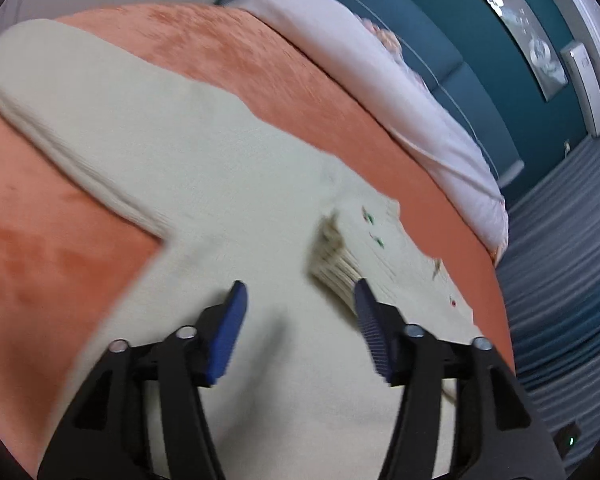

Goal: Fold small clothes
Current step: 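Lay the other sleeve across the body with the left gripper and release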

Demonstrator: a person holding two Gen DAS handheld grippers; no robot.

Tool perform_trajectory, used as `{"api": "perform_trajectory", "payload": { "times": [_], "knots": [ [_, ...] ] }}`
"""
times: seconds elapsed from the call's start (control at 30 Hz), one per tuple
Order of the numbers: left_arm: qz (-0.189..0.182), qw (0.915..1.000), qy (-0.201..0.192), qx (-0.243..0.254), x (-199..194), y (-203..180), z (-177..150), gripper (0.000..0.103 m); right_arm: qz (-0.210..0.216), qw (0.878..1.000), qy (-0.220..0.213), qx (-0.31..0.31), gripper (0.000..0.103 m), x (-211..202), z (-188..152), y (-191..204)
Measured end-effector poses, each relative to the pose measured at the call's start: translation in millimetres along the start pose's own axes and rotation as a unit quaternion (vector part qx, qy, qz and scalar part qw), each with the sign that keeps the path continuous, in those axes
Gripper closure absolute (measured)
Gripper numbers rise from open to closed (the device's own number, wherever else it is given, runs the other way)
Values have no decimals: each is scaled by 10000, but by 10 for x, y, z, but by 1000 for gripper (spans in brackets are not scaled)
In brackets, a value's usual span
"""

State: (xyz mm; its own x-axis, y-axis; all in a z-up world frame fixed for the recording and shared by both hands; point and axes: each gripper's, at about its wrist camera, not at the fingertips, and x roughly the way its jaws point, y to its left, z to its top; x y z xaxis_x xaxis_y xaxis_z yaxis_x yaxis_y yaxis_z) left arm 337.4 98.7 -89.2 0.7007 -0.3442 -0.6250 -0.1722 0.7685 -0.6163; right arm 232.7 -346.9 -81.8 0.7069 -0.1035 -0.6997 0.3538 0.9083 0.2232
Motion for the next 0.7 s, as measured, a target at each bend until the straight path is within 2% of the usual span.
{"api": "perform_trajectory", "payload": {
  "times": [0.03, 0.13, 0.2, 0.27, 0.37, 0.4, 0.43, 0.47, 0.5, 0.53, 0.6, 0.7],
  "knots": [
    [206, 9993, -231, -221, -179, 225, 102, 28, 134, 9998, -79, -81, 89, -147, -86, 39],
    [837, 9898, -718, -898, -583, 940, 485, 23, 469, 9978, -94, -453, 84, -517, -474, 257],
    [1297, 9759, -1019, -1425, -798, 1449, 799, 22, 736, 9955, 52, -590, 76, -666, -780, 393],
    [1623, 9608, -1201, -1902, -913, 1884, 1085, 22, 893, 9933, 261, -691, 75, -839, -1017, 439],
    [1676, 9489, -1407, -2273, -942, 2201, 1412, 26, 1015, 9904, 666, -665, 73, -933, -1287, 524],
    [1734, 9479, -1409, -2273, -913, 2197, 1497, 33, 1060, 9893, 789, -612, 72, -949, -1344, 546],
    [1717, 9508, -1342, -2203, -849, 2173, 1584, 67, 1091, 9884, 894, -565, 72, -950, -1393, 560],
    [1665, 9539, -1134, -2226, -759, 2149, 1655, 83, 1116, 9874, 977, -559, 72, -923, -1399, 597],
    [1615, 9543, -1027, -2296, -729, 2114, 1690, 94, 1112, 9868, 1017, -589, 72, -992, -1474, 638],
    [1509, 9549, -1149, -2283, -741, 1978, 1729, 94, 1100, 9865, 1036, -629, 72, -972, -1458, 678],
    [1201, 9637, -1447, -1893, -854, 1600, 1782, 95, 1093, 9865, 1003, -701, 70, -1004, -1470, 731],
    [427, 9836, -1544, -825, -986, 568, 1748, 95, 1086, 9881, 899, -622, 67, -1012, -1390, 716]
  ]
}}
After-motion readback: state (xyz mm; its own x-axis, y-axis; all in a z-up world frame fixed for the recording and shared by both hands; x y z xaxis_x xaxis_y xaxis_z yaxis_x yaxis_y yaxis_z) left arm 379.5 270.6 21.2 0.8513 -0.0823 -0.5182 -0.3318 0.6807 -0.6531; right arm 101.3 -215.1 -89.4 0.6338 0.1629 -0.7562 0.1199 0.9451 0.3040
